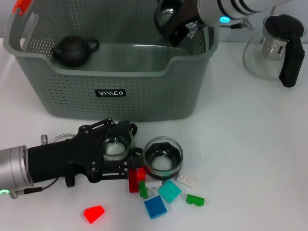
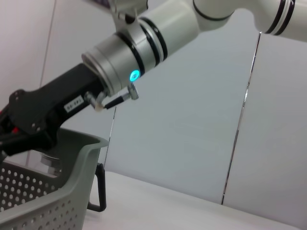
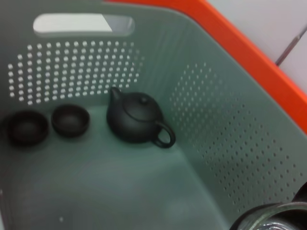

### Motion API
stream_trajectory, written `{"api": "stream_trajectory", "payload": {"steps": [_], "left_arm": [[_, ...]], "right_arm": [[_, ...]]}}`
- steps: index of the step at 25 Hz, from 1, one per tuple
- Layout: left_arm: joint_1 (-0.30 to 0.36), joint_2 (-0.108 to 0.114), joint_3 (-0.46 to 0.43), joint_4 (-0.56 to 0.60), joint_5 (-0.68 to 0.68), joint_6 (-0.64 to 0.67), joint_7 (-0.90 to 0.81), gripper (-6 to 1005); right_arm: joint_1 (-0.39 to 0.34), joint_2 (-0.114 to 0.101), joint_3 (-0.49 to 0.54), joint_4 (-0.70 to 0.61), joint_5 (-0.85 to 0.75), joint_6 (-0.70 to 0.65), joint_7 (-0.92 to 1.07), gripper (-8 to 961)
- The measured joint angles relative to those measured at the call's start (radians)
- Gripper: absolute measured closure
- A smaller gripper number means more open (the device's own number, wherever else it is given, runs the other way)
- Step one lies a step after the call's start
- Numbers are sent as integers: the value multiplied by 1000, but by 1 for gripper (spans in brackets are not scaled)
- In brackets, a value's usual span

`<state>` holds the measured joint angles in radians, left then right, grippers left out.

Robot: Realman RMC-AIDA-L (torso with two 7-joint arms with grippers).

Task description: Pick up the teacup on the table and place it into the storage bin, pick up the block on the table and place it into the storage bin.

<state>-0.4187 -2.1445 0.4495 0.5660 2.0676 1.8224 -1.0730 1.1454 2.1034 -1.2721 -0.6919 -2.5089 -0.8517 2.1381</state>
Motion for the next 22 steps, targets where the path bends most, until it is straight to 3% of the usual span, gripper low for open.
{"api": "stream_trajectory", "payload": {"steps": [7, 22], "left_arm": [[0, -1, 0, -1, -4, 0, -1, 67], [5, -1, 0, -14, -4, 0, 1, 67]], "right_arm": [[16, 0, -22, 63, 0, 50, -15, 898], [16, 0, -28, 71, -3, 54, -15, 898]]}}
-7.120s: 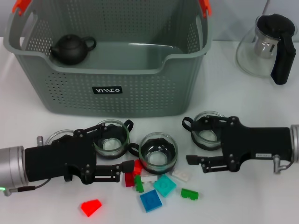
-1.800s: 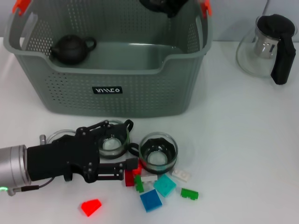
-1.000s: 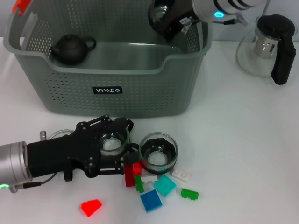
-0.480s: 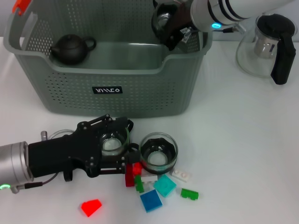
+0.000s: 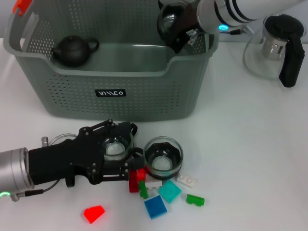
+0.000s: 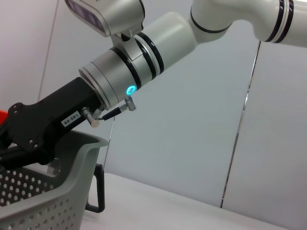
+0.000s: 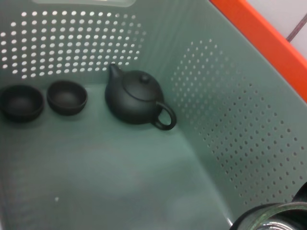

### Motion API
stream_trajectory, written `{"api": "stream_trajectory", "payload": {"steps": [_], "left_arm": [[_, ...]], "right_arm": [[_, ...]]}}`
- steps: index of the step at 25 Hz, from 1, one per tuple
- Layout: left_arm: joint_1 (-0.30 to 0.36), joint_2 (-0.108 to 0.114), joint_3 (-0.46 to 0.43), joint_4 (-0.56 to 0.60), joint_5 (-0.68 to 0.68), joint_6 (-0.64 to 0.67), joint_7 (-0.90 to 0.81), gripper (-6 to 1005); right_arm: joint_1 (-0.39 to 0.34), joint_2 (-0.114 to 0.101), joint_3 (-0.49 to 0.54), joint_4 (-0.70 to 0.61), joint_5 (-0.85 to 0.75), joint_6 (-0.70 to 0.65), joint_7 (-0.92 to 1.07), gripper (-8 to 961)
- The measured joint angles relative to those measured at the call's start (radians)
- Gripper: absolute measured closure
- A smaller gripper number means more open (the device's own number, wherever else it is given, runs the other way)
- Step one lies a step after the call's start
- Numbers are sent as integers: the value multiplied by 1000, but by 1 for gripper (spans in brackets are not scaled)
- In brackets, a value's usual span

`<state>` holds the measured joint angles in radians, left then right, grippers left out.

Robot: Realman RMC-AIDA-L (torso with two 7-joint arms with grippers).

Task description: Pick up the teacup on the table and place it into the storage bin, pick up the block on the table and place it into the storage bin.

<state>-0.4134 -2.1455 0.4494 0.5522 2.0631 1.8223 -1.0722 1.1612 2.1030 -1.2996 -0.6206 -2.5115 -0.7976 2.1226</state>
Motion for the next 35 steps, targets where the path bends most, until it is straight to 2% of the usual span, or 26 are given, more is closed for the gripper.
{"api": "stream_trajectory", "payload": {"steps": [3, 14, 17, 22, 27, 30, 35], "left_arm": [[1, -1, 0, 0, 0, 0, 0, 67], [1, 1, 0, 0, 0, 0, 0, 67], [2, 1, 0, 0, 0, -1, 0, 67], [3, 2, 0, 0, 0, -5, 0, 67], [2, 4, 0, 0, 0, -7, -4, 67], [2, 5, 0, 0, 0, -6, -3, 67], [1, 7, 0, 3, 0, -6, 0, 67]], "right_arm": [[0, 0, -9, 0, -1, -2, 3, 897], [-4, -2, -10, -16, -1, -11, 5, 791], [-3, -3, -10, -24, -5, -11, 6, 565], [-15, -5, -1, -87, -5, -9, 6, 358], [-73, -3, 4, -245, 6, -34, 17, 334], [-131, -2, -3, -359, 60, -71, 16, 329], [-268, -5, -6, -557, 220, -162, -3, 329]]}}
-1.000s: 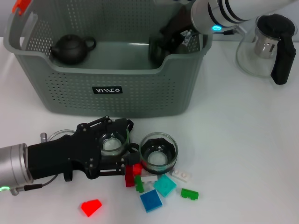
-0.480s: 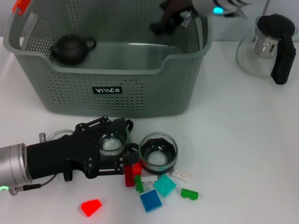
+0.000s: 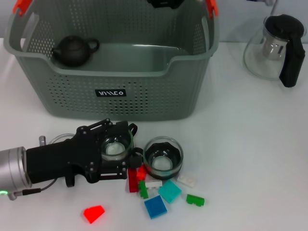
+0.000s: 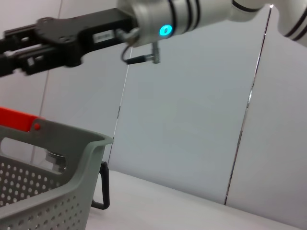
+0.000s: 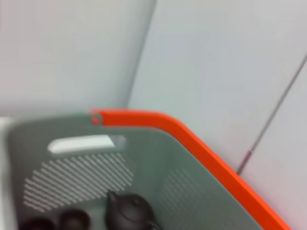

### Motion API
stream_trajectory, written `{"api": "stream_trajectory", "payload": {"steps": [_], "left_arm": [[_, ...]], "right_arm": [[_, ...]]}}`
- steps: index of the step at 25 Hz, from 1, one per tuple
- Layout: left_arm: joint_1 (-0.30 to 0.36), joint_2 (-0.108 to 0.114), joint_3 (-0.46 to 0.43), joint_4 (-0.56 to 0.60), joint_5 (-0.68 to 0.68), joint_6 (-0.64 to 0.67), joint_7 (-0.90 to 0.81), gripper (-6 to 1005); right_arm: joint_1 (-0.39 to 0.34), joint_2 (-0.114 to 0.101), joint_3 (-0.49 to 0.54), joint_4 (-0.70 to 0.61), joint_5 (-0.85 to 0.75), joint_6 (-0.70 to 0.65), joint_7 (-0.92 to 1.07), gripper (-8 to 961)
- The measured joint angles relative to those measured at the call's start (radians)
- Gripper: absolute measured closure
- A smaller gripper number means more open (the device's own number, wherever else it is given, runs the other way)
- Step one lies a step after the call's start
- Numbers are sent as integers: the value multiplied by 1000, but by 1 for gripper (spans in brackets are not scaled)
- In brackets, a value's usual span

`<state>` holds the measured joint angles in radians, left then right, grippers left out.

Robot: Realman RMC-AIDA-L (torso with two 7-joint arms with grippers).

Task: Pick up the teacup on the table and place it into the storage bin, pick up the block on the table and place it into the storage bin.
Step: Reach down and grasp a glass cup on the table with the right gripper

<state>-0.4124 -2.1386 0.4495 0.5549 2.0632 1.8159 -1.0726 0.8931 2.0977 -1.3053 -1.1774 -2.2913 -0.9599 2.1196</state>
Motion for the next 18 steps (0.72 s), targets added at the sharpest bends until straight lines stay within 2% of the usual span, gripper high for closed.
{"api": "stream_trajectory", "payload": {"steps": [6, 9, 14, 18], "left_arm": [[-1, 2, 0, 4, 7, 4, 7, 67], [1, 2, 2, 5, 8, 6, 24, 67], [6, 3, 5, 7, 22, 7, 29, 67], [9, 6, 2, 12, 55, 7, 29, 67]], "right_arm": [[-166, -3, 15, -218, 143, -150, -26, 330], [-247, -7, 50, -300, 234, -281, -66, 330], [-280, -9, 139, -327, 261, -566, -85, 335], [-281, -10, 152, -320, 211, -761, -85, 335]]}}
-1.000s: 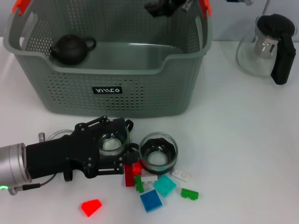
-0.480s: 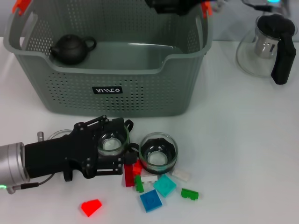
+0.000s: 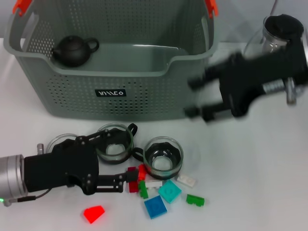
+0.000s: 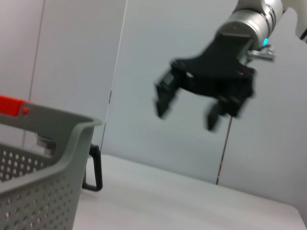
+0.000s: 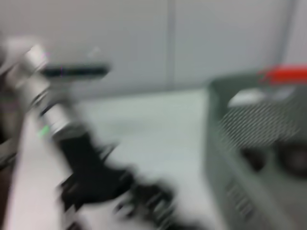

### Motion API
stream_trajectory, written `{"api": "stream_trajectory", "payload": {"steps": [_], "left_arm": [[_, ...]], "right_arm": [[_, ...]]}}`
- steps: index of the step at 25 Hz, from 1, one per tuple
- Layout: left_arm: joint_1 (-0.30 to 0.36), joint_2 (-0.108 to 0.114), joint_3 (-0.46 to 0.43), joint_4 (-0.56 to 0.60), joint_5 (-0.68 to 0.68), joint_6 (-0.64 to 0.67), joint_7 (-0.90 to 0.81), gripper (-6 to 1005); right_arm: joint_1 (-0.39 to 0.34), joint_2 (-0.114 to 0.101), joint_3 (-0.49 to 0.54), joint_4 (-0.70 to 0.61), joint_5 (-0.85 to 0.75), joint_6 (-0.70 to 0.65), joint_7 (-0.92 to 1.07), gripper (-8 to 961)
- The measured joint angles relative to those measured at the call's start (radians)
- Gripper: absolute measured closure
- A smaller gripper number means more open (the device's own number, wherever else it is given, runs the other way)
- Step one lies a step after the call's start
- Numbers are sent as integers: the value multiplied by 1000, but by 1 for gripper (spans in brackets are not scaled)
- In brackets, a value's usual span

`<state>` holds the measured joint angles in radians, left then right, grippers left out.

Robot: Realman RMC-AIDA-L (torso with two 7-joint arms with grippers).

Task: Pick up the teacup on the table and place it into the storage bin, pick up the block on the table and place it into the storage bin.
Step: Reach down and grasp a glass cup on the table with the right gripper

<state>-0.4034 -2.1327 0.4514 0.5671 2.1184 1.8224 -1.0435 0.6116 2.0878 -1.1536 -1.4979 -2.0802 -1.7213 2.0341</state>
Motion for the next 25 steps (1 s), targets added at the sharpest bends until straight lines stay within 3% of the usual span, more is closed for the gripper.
{"api": "stream_trajectory", "payload": {"steps": [4, 12, 25], "left_arm": [[9, 1, 1, 13, 22, -6, 5, 67], [22, 2, -1, 32, 30, 0, 10, 67], [21, 2, -2, 28, 25, -9, 6, 66]], "right_arm": [[10, 8, -35, 22, -84, -71, 20, 336], [74, 10, -159, 141, -177, -75, 42, 338], [199, 12, -379, 314, -244, 127, 29, 340]]}}
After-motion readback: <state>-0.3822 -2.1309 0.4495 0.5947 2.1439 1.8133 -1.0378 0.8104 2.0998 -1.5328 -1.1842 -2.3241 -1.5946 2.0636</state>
